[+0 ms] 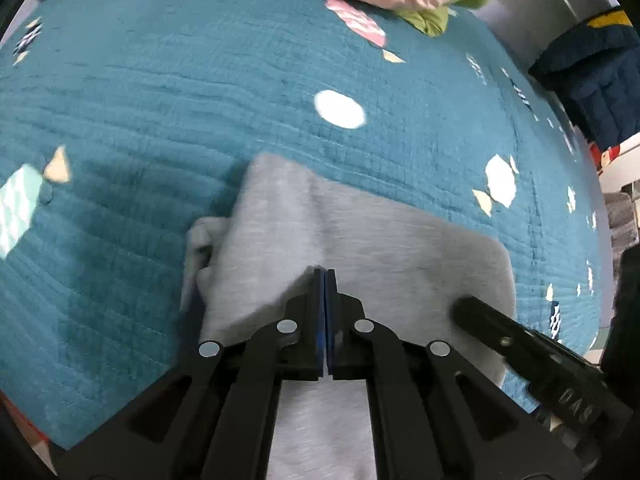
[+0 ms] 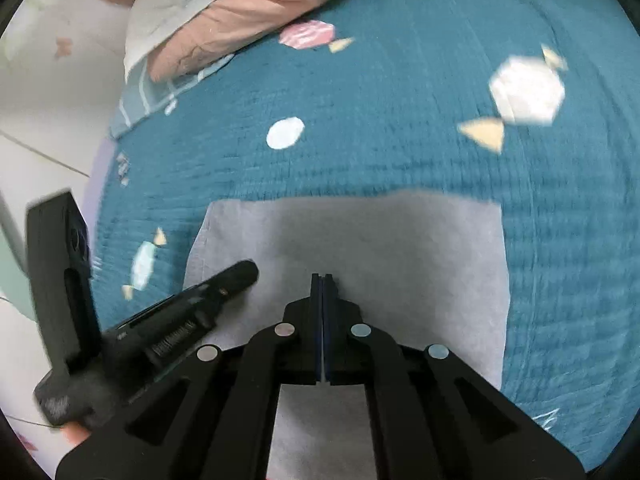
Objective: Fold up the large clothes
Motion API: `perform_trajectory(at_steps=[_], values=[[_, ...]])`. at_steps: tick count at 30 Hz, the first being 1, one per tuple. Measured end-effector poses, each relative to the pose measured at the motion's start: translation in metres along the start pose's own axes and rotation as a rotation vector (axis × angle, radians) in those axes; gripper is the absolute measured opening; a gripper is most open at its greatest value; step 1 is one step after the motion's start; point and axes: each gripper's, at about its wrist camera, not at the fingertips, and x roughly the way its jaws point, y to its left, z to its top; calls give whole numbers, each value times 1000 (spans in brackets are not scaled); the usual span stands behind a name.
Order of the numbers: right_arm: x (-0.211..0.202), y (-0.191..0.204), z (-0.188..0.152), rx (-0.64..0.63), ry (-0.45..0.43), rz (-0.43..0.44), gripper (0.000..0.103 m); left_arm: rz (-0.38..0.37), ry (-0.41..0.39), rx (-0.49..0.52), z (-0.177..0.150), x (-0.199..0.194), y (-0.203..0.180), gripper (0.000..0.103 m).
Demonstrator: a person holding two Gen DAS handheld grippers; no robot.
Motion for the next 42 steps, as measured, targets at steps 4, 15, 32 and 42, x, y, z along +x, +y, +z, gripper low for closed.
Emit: perform_trajectory(at_steps=[4,15,32,42], values=[[-18,-9,-18,-24,10,-60,0,95,-15,84,-15,-21,8,2],[-60,0,-68,17,12,-64,3,44,-27,96,-70,-74,2,2],[-18,-1,-151,-108,234,-190,0,98,105,187,-166,-61,7,2],[-45,-12,-161,-79,224,-72,6,143,84,226,-180,-96,10,4]])
